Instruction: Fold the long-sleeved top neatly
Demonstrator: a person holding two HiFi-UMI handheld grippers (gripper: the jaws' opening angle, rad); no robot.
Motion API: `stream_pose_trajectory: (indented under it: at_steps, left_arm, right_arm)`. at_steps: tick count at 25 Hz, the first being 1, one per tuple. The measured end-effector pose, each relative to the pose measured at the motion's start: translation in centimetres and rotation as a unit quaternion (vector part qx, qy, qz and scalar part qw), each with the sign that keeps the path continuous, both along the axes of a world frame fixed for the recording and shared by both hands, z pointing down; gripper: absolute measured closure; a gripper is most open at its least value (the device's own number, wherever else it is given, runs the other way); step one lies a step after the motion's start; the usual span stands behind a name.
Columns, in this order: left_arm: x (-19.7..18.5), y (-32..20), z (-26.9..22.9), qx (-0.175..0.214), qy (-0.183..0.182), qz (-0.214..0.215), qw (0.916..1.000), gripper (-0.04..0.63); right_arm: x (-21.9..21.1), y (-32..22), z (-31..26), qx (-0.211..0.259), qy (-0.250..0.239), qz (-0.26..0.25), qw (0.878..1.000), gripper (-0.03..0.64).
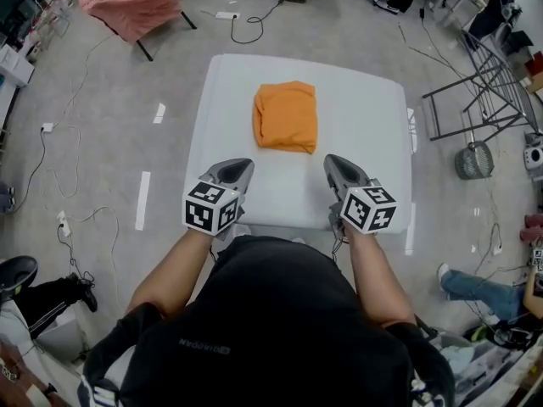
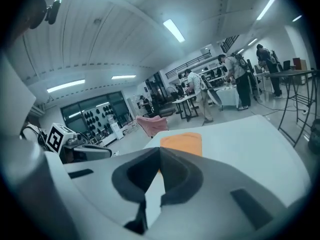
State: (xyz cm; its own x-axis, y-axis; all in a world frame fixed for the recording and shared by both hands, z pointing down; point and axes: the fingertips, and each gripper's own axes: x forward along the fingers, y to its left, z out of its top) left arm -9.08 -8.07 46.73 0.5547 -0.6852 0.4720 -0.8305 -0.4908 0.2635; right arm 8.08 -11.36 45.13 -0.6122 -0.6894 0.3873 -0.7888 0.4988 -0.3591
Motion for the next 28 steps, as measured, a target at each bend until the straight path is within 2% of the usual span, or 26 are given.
stream_pose_trajectory:
  at_steps: [7,28]
  left_arm:
    - [0.5,1.2,0.2,0.001,-0.008,-0.007,0.9999,0.588]
    - [1.2,1.8,0.7,-0.003,-0.018,-0.008,0.9998,0.586]
  right_arm:
    - [1.9,2.4,1.2,0.000,0.006,-0.001,1.000,0.614]
    - [1.4,4.7,3.2,-0.022,0.007,-0.015,1.000,0.614]
